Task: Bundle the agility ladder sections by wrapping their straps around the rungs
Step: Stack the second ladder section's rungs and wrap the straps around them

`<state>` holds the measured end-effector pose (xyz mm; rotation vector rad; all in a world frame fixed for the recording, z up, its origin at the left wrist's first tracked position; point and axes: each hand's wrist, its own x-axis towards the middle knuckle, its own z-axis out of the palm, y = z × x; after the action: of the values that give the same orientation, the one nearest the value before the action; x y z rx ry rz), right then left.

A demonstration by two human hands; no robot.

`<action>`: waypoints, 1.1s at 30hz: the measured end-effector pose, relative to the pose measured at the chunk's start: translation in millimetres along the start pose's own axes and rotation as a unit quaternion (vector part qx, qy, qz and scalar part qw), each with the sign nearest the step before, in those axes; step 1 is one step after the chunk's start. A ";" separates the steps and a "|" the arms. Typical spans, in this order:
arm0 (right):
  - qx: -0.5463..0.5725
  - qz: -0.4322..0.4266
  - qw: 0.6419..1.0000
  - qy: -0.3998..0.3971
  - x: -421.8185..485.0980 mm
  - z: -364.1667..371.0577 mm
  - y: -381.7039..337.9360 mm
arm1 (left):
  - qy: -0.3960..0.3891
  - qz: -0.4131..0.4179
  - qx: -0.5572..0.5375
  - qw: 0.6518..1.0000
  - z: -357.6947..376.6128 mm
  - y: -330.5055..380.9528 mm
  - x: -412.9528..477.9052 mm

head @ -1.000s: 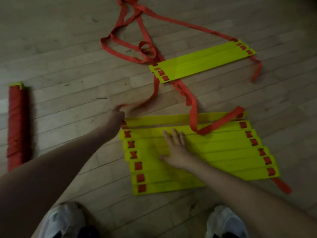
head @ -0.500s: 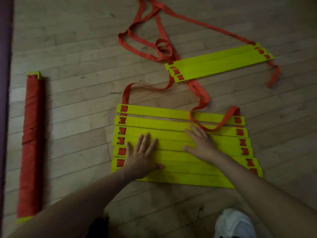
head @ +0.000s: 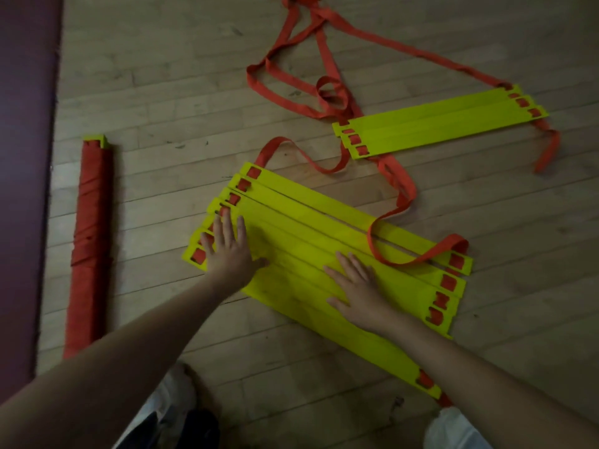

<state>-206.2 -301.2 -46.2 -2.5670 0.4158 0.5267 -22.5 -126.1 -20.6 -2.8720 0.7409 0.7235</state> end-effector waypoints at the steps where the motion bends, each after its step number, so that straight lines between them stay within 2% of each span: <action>1: -0.025 -0.025 0.999 0.036 -2.7 2.7 -2.6 | -0.007 -0.003 -0.046 0.999 9.8 7.6 -9.5; 4: -0.036 -0.074 0.992 0.099 -11.7 11.7 -8.0 | -0.026 0.001 -0.127 0.992 33.9 26.1 -28.0; 6: -0.037 -0.048 0.994 0.086 -17.2 14.3 -13.4 | -0.021 0.010 -0.144 0.989 40.6 30.2 -30.8; 8: -0.017 0.008 0.997 0.069 -17.0 12.4 -17.9 | 0.022 0.005 -0.190 0.982 40.7 31.3 -32.9; 11: 0.017 0.048 0.997 0.056 -13.4 9.6 -22.3 | 0.091 -0.076 -0.312 0.943 37.5 31.7 -40.3; 15: 0.001 0.029 0.996 0.084 -17.9 10.2 -25.6 | 0.082 -0.281 -0.454 0.841 31.0 39.9 -47.6; 18: -0.013 0.016 0.997 0.080 -19.9 12.5 -25.6 | 0.071 -0.365 -0.520 0.769 29.3 42.7 -50.3; 20: -0.016 0.015 0.997 0.077 -19.5 12.7 -25.4 | 0.052 -0.429 -0.589 0.683 23.3 42.5 -47.6; 22: -0.019 0.013 0.998 0.066 -18.5 11.2 -25.4 | 0.031 -0.472 -0.680 0.560 19.8 39.1 -42.3; 23: -0.013 0.012 0.998 0.061 -17.6 10.4 -24.3 | 0.012 -0.468 -0.710 0.526 21.8 37.0 -39.6; 24: -0.001 0.007 0.998 0.059 -16.6 9.9 -22.6 | -0.004 -0.448 -0.723 0.527 21.7 35.9 -38.8; 26: 0.024 0.008 0.999 0.049 -14.1 7.8 -19.5 | -0.023 -0.406 -0.717 0.566 23.2 34.7 -35.8; 27: 0.036 0.013 0.998 0.042 -13.1 6.0 -18.7 | -0.022 -0.396 -0.717 0.573 25.1 34.6 -33.8; 31: 0.085 0.022 0.996 0.033 -6.9 -1.1 -15.7 | -0.030 -0.380 -0.749 0.541 22.1 36.7 -34.4; 33: 0.119 0.025 0.992 0.031 -5.0 -7.3 -13.8 | -0.024 -0.359 -0.763 0.537 22.7 37.3 -35.6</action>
<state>-203.3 -292.4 -32.6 -2.3522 0.5326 0.3898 -77.2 -138.8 -22.9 -3.4445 -2.1612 1.7694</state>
